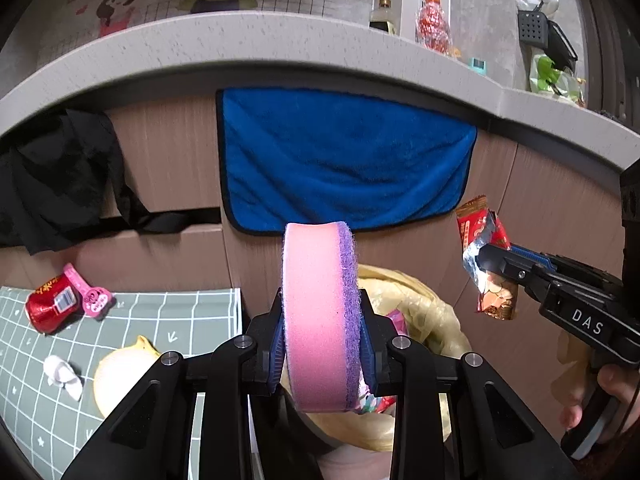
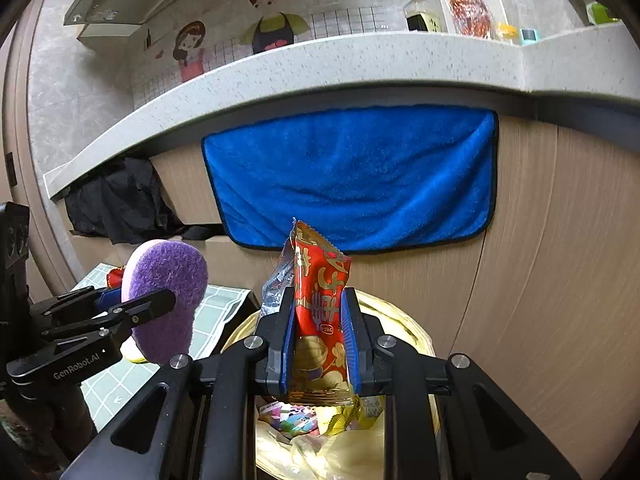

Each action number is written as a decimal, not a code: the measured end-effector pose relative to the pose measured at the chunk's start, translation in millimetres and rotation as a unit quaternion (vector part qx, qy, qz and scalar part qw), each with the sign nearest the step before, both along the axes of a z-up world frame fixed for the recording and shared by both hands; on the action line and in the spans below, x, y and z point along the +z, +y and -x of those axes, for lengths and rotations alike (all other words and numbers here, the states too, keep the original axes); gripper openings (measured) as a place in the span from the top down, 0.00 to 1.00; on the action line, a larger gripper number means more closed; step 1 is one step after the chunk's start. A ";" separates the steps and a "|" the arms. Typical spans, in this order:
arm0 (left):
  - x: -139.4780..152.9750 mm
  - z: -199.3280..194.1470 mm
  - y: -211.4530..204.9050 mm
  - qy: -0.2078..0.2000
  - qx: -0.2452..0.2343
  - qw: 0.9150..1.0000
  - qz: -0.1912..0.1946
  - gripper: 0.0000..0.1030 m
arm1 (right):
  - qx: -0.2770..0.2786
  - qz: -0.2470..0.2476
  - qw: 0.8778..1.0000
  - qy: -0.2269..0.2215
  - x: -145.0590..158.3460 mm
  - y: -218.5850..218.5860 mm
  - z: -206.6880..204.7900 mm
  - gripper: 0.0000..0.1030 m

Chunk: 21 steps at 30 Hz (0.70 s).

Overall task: Collect trash
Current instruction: 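Carry the sponge and red snack bag over the yellow trash bag, then open both tools to drop the sponge and snack bag into the bag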

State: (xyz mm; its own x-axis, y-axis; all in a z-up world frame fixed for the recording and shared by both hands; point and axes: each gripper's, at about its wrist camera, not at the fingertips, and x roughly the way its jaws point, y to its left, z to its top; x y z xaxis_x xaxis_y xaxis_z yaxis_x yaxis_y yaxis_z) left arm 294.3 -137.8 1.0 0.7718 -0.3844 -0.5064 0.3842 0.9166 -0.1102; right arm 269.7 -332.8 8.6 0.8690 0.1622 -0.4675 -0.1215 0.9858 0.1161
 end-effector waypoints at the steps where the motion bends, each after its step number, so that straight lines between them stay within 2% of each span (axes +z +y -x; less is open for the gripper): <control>1: -1.9 -1.5 -1.2 0.002 -0.001 1.000 0.000 0.69 | 0.000 0.000 1.000 0.001 -1.0 -0.6 -1.0 0.81; 21: -35.9 -45.8 -22.6 0.059 -0.036 0.997 0.014 0.69 | -0.013 -0.021 0.998 0.050 -39.1 -11.2 -39.4 0.79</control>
